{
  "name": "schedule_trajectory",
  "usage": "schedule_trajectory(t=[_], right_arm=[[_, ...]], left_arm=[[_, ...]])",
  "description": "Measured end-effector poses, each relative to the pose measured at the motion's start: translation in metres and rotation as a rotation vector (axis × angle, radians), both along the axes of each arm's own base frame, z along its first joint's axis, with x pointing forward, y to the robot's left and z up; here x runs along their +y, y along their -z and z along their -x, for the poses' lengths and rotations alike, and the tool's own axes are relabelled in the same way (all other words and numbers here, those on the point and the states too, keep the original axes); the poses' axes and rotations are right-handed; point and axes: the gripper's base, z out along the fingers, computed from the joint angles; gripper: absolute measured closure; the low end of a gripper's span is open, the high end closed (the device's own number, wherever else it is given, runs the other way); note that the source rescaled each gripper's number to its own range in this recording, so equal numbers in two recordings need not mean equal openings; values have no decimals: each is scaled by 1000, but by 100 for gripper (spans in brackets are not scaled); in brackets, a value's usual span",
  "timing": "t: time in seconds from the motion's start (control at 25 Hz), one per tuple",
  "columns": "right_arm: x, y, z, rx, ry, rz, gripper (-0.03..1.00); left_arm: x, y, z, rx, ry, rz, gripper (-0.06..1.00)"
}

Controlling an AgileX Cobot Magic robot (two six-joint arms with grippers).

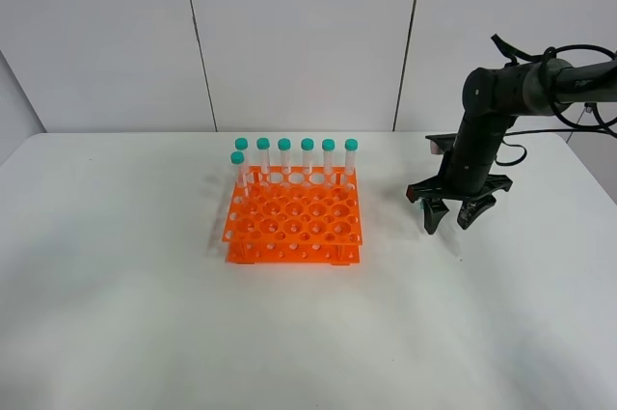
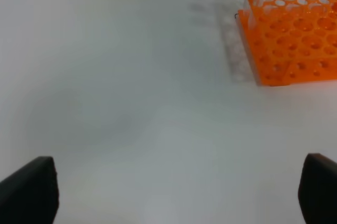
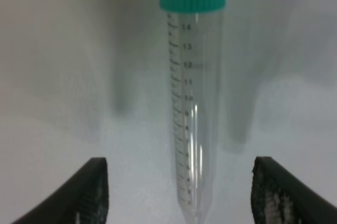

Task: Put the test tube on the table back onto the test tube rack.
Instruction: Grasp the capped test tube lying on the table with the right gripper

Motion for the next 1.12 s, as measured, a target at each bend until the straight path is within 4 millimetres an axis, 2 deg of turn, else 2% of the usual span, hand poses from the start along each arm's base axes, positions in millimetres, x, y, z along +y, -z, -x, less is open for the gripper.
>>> schedule_trajectory(t=[0.2,1.12], right_arm=[[1,9,-1,12,9,-10,29],[0,12,-1,13,3,8,29]], left_arm=[[0,0,0,0,0,0,-6],[0,0,0,0,0,0,-6]])
